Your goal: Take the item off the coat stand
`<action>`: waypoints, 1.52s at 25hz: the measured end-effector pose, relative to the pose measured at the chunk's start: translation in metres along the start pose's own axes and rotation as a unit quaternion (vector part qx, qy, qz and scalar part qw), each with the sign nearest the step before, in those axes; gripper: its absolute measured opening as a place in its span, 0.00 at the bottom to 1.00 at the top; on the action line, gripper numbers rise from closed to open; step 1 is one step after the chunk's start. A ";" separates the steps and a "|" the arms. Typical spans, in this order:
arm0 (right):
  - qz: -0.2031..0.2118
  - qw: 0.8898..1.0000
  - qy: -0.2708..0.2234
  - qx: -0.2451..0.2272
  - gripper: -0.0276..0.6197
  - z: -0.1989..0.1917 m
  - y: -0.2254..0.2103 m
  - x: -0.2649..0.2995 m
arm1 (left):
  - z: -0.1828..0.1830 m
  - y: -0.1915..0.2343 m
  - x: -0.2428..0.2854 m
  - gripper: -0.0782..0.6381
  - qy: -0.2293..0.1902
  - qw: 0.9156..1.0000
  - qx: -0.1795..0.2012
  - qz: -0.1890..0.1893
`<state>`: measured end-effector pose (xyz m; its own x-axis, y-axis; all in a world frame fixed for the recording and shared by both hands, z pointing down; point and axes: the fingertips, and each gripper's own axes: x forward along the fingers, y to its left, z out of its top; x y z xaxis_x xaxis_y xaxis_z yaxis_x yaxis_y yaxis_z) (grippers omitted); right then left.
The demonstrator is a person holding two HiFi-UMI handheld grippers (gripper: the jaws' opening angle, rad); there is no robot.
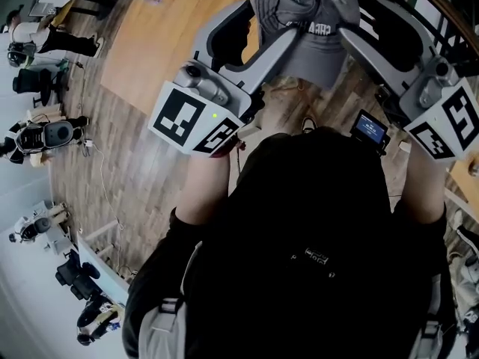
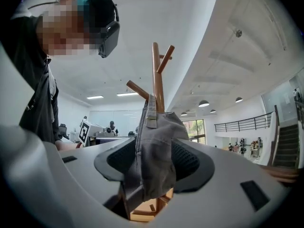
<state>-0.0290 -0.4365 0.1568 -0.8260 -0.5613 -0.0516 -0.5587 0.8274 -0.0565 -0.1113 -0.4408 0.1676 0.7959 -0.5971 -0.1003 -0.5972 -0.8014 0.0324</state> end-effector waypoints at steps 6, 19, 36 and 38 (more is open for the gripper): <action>0.010 1.000 0.018 0.001 0.39 -0.026 0.014 0.001 | -0.006 -0.011 0.000 0.44 0.009 1.000 0.003 0.003; -0.045 0.998 0.043 -0.014 0.10 -0.021 -0.014 0.014 | 0.000 0.012 0.016 0.14 0.012 0.998 0.004 0.054; -0.028 0.999 -0.005 -0.031 0.09 0.024 0.006 0.008 | 0.029 -0.011 0.005 0.14 -0.017 0.998 0.042 0.032; -0.033 0.999 -0.011 -0.036 0.09 0.029 0.014 0.006 | 0.034 -0.015 -0.003 0.14 -0.025 0.999 0.037 0.029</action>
<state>-0.0398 -0.4289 0.1268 -0.7860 -0.6141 -0.0713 -0.6162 0.7875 0.0104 -0.1082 -0.4262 0.1337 0.7548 -0.6386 -0.1500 -0.6494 -0.7597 -0.0337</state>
